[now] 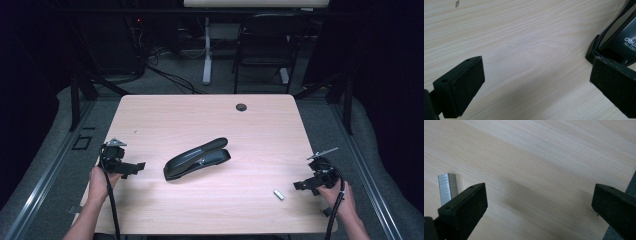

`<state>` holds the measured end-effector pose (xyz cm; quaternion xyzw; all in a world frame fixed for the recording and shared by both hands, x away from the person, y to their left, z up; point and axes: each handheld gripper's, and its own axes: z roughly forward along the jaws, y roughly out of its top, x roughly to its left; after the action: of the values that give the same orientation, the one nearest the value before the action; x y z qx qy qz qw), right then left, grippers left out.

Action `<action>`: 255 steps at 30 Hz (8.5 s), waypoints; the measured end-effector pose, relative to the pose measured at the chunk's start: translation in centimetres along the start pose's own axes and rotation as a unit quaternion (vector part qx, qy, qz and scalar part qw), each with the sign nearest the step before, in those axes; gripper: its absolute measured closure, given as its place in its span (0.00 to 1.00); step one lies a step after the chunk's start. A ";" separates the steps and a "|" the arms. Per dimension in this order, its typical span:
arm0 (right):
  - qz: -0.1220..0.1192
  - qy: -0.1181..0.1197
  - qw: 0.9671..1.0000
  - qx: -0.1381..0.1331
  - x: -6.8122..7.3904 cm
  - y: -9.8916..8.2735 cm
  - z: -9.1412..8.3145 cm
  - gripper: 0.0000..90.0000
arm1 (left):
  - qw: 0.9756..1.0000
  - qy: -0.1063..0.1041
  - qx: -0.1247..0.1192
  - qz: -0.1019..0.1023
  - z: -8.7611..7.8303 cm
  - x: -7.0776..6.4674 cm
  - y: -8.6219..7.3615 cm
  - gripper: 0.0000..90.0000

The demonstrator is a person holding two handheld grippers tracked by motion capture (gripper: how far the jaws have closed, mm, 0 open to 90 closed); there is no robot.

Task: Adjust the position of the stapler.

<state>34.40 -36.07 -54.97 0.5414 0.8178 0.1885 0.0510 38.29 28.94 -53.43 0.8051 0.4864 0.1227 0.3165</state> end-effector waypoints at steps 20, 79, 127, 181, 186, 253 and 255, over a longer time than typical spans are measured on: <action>-0.013 -0.002 1.000 -0.016 0.8 0.2 -0.3 0.00 | 0.999 -0.026 -0.032 0.021 -0.6 -2.5 2.2 0.00; -0.058 -0.017 0.998 -0.011 1.9 1.5 0.1 0.02 | 0.981 -0.121 0.007 0.148 5.2 -11.7 6.6 0.24; -0.085 -0.005 0.996 0.001 2.7 1.9 0.6 0.04 | 0.948 -0.185 0.005 0.260 6.3 -13.2 6.2 0.58; -0.102 0.006 0.995 0.003 3.3 2.2 0.7 0.04 | 0.904 -0.257 0.022 0.341 6.0 -16.4 5.5 0.58; -0.098 0.010 0.995 0.005 3.2 2.2 0.9 0.04 | 0.900 -0.266 0.019 0.345 6.1 -16.5 5.4 0.58; -0.125 -0.002 0.992 -0.018 4.1 2.5 0.2 0.06 | 0.876 -0.273 0.024 0.397 6.8 -19.1 6.1 0.58; -0.125 0.001 0.992 -0.021 4.2 2.5 0.2 0.06 | 0.875 -0.276 0.024 0.397 6.9 -19.0 6.1 0.58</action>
<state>34.91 -31.37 -53.77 0.4339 0.8747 0.1982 0.0850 36.64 7.91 -52.75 0.9390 0.0212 -0.0009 0.3432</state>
